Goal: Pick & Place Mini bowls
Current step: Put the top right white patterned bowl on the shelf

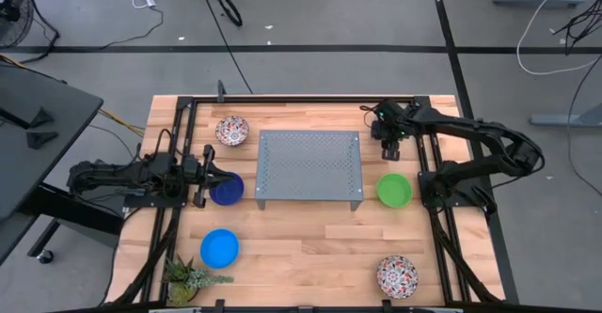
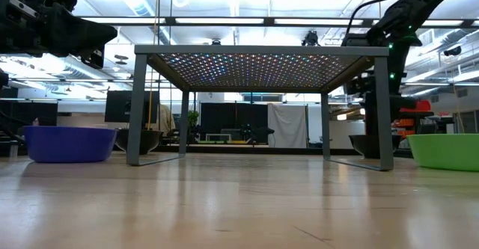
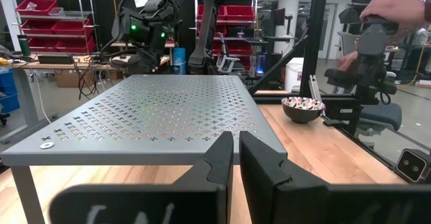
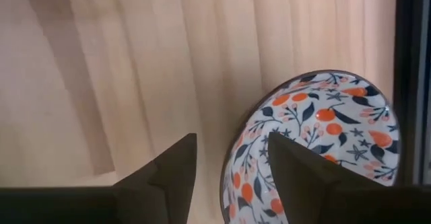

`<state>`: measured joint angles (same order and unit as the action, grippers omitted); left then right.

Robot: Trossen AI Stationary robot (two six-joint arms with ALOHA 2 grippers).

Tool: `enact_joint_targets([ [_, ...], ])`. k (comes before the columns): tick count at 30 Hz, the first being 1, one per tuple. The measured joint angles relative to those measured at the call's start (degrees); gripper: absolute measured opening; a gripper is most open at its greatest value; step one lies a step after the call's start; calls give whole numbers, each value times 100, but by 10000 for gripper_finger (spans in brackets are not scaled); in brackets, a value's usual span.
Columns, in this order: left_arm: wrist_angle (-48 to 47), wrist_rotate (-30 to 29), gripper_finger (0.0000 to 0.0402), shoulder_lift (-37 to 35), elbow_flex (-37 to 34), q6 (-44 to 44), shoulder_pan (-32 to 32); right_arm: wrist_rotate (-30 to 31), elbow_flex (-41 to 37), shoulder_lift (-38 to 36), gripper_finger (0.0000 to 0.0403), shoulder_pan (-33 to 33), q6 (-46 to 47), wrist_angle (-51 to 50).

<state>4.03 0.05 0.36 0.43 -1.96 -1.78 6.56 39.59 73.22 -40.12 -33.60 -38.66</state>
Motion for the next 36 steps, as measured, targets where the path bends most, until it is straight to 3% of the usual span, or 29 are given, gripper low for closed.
enact_joint_targets([
  [10,0,0,32,-1,-1,0,-1,51,0,233,173,-157,49,53],
  [36,2,0,32,0,0,0,-2,43,1,229,22,-155,153,170],
])
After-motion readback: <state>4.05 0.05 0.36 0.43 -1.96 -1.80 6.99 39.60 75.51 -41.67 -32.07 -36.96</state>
